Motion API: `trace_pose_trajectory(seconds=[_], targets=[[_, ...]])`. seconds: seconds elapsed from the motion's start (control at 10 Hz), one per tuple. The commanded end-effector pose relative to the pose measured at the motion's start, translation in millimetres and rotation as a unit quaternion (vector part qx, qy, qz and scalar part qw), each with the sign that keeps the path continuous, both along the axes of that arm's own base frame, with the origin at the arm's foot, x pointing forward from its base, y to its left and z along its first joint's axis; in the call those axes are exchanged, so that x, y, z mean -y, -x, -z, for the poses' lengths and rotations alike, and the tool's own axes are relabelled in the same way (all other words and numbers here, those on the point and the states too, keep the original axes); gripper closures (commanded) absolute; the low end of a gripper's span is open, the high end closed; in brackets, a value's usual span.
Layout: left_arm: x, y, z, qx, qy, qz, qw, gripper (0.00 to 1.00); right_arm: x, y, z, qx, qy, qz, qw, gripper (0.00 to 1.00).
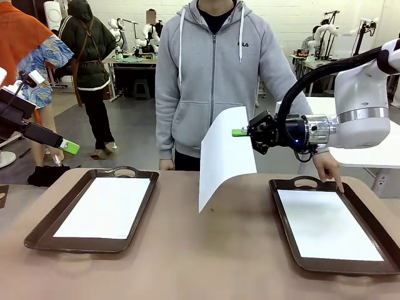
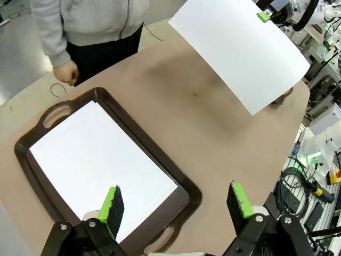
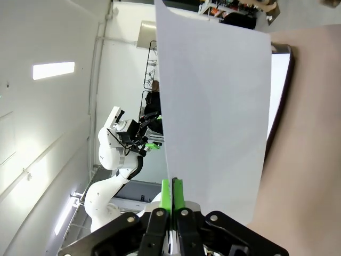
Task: Sort the A4 documents.
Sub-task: Place the A4 Paper in the designated Handle tray.
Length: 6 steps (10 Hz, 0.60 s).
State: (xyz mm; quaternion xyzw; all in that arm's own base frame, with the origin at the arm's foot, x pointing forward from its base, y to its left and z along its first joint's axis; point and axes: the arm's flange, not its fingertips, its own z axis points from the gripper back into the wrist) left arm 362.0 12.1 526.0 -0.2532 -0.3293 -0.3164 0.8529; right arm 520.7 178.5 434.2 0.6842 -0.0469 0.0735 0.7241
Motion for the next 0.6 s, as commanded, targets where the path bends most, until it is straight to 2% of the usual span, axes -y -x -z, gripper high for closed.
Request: trace_pose_trajectory(seconds=[0.0,0.2,0.5], targets=[[0,-1,1,0.001,0.004,0.001,1.000,0.00,29,22,-10,-0.013,0.013,0.007,1.000,0.99],[0,-1,1,0.001,0.004,0.001,1.000,0.00,61,38,-22,-0.026,0.041,-0.005,0.999,0.99],[0,-1,1,0.001,0.004,0.001,1.000,0.00,107,56,-24,-0.081,0.066,-0.049,0.993,0.99]])
